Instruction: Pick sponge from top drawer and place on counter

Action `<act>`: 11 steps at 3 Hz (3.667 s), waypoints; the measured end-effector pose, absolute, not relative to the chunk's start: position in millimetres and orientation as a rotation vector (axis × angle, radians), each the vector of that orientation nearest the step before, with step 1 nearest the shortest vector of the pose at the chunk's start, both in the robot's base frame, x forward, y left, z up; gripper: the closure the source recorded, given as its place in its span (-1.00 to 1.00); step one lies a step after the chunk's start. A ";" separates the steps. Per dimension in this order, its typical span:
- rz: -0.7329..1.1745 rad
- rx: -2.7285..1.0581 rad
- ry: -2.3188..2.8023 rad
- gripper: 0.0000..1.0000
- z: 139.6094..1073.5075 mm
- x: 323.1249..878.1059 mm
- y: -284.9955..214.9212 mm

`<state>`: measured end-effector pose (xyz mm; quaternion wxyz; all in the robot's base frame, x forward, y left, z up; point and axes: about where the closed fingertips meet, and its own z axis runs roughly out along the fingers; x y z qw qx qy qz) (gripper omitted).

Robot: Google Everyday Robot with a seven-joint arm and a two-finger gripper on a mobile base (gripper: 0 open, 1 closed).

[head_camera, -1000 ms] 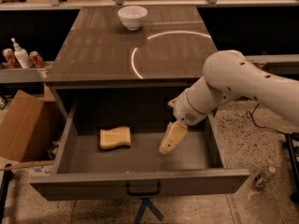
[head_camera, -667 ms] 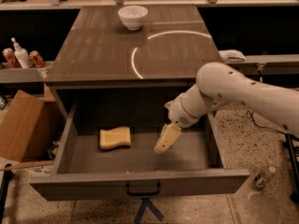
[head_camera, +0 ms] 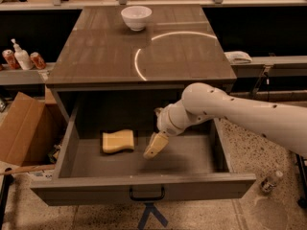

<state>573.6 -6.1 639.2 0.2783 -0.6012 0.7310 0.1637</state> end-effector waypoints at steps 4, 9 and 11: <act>0.500 -1.757 1.747 -1.00 607.7 589.1 72.7; 0.720 -1.738 1.647 0.50 632.8 569.4 78.3; 0.693 -1.552 1.579 1.00 689.0 545.3 5.2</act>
Offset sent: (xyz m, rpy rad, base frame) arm 0.0358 0.0752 -0.0487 0.0393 -0.0652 0.1653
